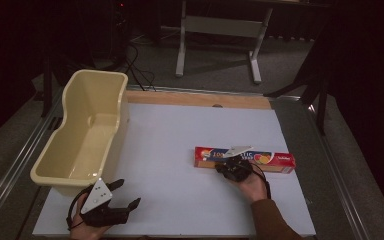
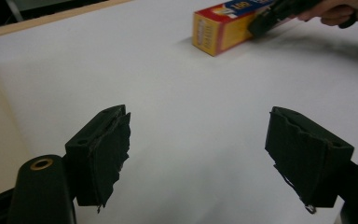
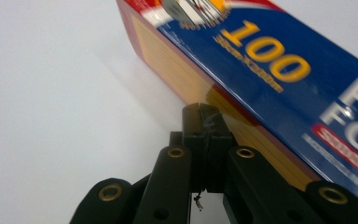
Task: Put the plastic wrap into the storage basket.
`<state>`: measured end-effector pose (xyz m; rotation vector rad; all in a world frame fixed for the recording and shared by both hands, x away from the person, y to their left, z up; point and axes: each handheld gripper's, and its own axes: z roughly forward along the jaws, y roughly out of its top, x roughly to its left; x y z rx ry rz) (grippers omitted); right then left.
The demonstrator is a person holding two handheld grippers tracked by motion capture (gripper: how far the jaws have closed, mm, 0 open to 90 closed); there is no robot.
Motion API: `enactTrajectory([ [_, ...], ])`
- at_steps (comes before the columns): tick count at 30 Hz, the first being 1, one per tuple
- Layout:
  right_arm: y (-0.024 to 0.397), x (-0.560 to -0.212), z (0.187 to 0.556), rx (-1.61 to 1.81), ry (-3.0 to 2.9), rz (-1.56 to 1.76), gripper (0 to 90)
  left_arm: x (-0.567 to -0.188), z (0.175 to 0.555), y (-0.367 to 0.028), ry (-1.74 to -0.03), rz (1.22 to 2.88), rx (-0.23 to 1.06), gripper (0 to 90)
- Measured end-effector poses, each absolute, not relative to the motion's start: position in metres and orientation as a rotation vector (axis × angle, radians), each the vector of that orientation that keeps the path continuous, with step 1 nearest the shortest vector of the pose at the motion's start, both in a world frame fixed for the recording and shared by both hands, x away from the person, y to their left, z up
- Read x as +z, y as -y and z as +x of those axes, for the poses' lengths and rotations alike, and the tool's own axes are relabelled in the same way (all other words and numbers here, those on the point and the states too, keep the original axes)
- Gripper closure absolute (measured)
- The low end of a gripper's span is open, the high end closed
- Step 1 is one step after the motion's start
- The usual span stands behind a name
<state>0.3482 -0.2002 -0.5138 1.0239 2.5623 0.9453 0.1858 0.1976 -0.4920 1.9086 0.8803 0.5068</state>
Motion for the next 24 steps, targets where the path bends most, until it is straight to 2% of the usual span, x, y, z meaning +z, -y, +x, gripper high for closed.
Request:
enactTrajectory([
  [4, 0.202, -0.514, 0.356, 0.92, -2.55, 1.059, 90.0, -0.492, 0.186, -0.197, -0.881, 1.908, 0.507, 21.5],
  [7, 0.211, -0.504, 0.347, 1.035, -2.562, 1.021, 90.0, -0.492, 0.185, -0.198, -0.883, 1.903, 0.513, 21.9],
  [11, 0.246, -0.483, 0.338, 1.133, -2.437, 1.053, 90.0, -0.492, 0.185, -0.198, -0.882, 1.905, 0.515, 22.3],
  [15, 0.293, -0.469, 0.347, 1.063, -2.272, 1.183, 90.0, -0.492, 0.186, -0.198, -0.884, 1.9, 0.514, 22.5],
  [19, 0.331, -0.471, 0.363, 0.939, -2.135, 1.314, 90.0, -0.493, 0.187, -0.196, -0.88, 1.907, 0.512, 22.5],
  [24, 0.346, -0.48, 0.378, 0.858, -2.065, 1.387, 90.0, -0.493, 0.187, -0.196, -0.88, 1.907, 0.511, 22.5],
])
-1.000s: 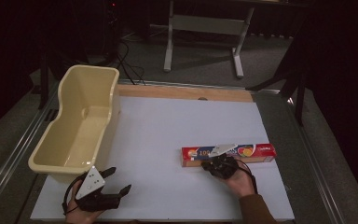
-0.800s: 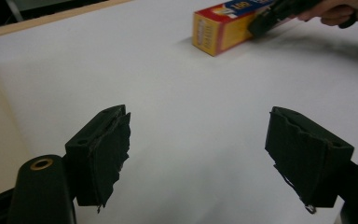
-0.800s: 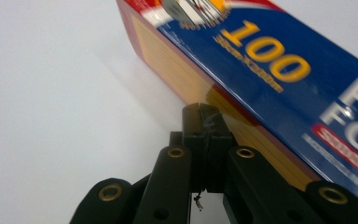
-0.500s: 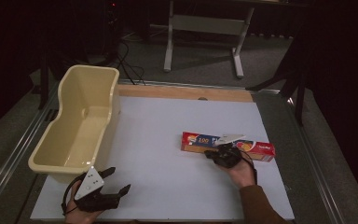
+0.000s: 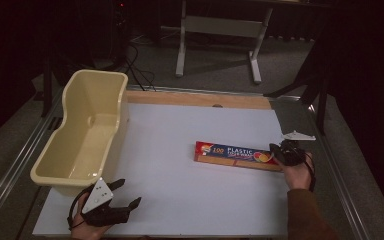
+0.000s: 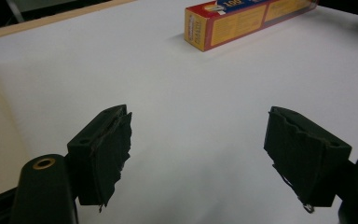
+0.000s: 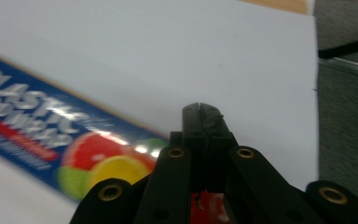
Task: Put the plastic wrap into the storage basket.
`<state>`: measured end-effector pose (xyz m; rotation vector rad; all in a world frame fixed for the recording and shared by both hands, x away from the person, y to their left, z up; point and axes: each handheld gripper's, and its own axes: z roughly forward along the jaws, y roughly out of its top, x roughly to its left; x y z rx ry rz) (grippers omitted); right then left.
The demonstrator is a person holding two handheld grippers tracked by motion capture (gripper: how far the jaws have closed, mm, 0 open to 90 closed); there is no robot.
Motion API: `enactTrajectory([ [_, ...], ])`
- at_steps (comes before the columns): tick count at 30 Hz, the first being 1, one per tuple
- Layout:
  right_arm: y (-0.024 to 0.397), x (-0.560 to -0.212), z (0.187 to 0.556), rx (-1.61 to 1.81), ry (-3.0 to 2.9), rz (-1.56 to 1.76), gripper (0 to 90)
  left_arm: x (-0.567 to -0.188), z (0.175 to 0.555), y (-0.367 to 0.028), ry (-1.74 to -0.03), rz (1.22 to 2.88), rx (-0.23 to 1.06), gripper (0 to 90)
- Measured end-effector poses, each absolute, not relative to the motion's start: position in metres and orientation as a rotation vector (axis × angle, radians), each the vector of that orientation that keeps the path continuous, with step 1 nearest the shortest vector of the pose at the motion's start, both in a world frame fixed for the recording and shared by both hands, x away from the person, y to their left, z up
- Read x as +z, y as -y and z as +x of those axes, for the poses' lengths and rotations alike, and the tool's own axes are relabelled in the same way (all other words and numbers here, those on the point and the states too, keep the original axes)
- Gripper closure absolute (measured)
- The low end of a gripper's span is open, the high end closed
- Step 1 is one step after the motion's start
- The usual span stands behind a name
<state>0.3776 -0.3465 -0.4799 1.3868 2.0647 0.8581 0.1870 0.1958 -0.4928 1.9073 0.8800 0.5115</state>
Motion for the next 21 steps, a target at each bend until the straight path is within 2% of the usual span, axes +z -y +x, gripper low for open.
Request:
enactTrajectory([
  [5, 0.354, -0.486, 0.393, 0.773, -2.063, 1.458, 90.0, -0.492, 0.186, -0.197, -0.881, 1.902, 0.513, 22.3],
  [10, 0.358, -0.487, 0.393, 0.725, -2.078, 1.486, 90.0, -0.492, 0.186, -0.197, -0.881, 1.904, 0.512, 22.3],
  [21, 0.36, -0.479, 0.356, 0.752, -2.113, 1.484, 90.0, -0.493, 0.186, -0.196, -0.883, 1.906, 0.51, 22.2],
])
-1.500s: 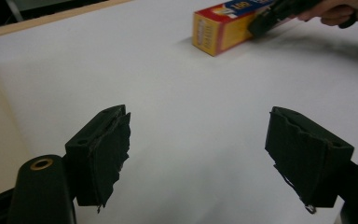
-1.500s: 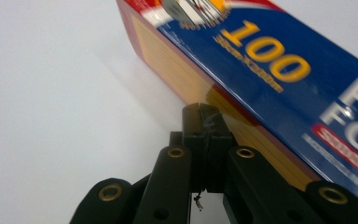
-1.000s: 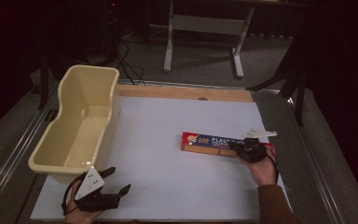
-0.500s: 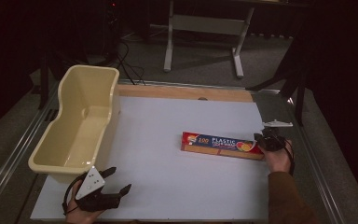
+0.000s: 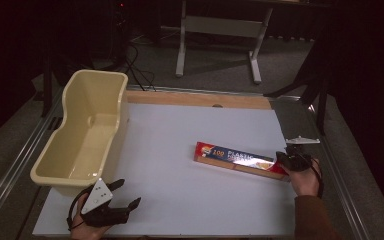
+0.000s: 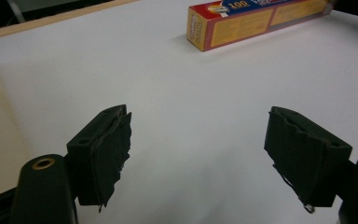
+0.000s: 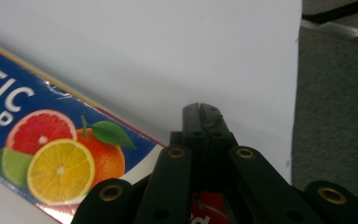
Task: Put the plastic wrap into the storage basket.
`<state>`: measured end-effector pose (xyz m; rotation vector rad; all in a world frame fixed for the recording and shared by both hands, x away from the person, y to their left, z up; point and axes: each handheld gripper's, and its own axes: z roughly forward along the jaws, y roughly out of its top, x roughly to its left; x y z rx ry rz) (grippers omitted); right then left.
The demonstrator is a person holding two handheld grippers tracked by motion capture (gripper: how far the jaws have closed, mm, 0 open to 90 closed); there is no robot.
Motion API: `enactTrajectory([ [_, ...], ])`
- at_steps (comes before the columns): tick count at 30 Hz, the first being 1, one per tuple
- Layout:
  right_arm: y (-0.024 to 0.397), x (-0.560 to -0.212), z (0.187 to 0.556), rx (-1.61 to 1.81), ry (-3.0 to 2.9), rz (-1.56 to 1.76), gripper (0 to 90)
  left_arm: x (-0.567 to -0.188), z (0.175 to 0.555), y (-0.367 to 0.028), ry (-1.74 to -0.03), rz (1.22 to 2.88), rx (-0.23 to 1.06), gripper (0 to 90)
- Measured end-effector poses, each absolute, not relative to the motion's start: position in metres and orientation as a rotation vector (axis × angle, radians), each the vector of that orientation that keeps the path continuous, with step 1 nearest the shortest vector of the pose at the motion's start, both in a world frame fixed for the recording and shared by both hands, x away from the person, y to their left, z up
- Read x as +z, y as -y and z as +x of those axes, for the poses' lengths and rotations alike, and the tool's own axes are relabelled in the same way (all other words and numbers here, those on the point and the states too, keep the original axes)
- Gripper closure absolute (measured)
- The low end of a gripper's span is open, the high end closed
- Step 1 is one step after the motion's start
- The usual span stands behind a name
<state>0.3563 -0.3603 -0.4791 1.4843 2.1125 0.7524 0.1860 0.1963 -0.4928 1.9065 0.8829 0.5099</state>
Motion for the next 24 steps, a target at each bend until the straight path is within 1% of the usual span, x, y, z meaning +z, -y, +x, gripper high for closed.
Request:
enactTrajectory([
  [9, 0.364, -0.475, 0.327, 0.784, -2.211, 1.511, 90.0, -0.493, 0.187, -0.196, -0.887, 1.91, 0.508, 22.2],
  [13, 0.367, -0.473, 0.326, 0.787, -2.272, 1.494, 90.0, -0.493, 0.187, -0.195, -0.883, 1.91, 0.509, 22.2],
  [14, 0.366, -0.473, 0.327, 0.777, -2.283, 1.455, 87.4, -0.493, 0.187, -0.195, -0.884, 1.911, 0.509, 22.2],
  [15, 0.365, -0.471, 0.328, 0.807, -2.292, 1.41, 79.5, -0.493, 0.187, -0.195, -0.886, 1.91, 0.508, 22.2],
  [17, 0.361, -0.467, 0.33, 0.87, -2.324, 1.313, 75.0, -0.493, 0.187, -0.195, -0.886, 1.908, 0.507, 22.3],
  [19, 0.353, -0.463, 0.332, 0.874, -2.382, 1.215, 71.4, -0.493, 0.188, -0.195, -0.885, 1.911, 0.507, 22.3],
  [21, 0.344, -0.459, 0.336, 0.865, -2.436, 1.138, 65.9, -0.493, 0.188, -0.195, -0.884, 1.91, 0.506, 22.3],
  [24, 0.332, -0.453, 0.342, 0.859, -2.536, 1.056, 61.6, -0.493, 0.187, -0.195, -0.885, 1.907, 0.506, 22.3],
])
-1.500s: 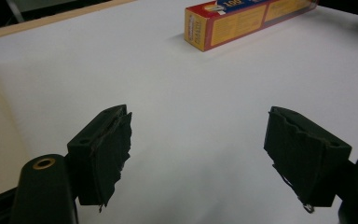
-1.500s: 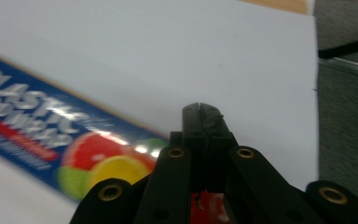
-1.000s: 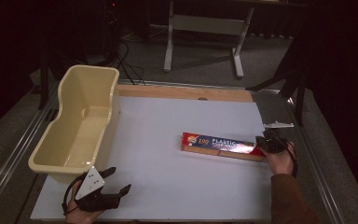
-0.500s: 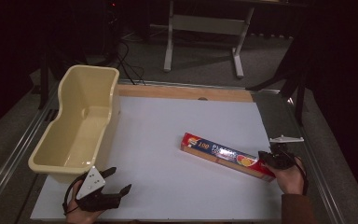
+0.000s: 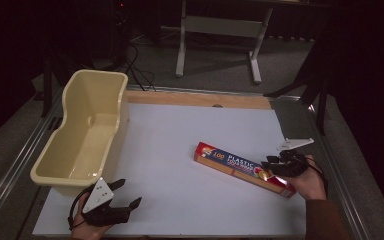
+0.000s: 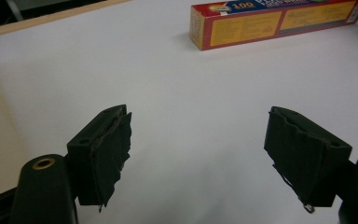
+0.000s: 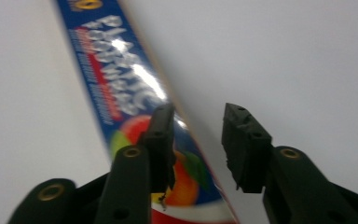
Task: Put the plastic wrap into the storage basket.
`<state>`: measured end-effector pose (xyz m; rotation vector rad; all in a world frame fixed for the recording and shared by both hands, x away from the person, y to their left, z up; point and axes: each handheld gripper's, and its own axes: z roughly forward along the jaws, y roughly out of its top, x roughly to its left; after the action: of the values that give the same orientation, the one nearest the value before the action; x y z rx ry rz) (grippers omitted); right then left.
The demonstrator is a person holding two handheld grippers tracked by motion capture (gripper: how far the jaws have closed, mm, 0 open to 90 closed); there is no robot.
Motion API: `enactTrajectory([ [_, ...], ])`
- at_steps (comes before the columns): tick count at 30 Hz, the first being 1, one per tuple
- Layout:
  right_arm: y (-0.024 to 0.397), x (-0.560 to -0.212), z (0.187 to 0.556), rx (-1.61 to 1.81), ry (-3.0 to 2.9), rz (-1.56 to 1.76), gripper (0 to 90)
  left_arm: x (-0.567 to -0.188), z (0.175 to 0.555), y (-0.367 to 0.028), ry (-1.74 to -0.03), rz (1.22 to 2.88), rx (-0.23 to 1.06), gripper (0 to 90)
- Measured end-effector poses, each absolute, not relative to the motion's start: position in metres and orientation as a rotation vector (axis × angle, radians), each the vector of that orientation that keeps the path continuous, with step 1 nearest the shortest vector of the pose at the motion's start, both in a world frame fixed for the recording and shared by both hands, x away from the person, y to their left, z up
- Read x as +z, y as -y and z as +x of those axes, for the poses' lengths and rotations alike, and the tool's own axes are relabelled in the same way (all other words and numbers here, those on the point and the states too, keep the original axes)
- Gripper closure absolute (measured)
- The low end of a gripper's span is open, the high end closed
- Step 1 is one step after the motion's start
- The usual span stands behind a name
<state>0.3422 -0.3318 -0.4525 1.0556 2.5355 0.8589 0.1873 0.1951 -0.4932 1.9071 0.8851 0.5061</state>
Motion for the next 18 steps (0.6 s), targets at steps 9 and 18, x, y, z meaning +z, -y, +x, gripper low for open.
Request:
enactTrajectory([
  [9, 0.284, -0.443, 0.358, 0.615, -2.809, 0.808, 42.3, -0.493, 0.187, -0.195, -0.882, 1.908, 0.506, 22.2],
  [18, 0.245, -0.448, 0.379, 0.343, -2.936, 0.629, 32.8, -0.493, 0.187, -0.195, -0.881, 1.906, 0.503, 22.2],
])
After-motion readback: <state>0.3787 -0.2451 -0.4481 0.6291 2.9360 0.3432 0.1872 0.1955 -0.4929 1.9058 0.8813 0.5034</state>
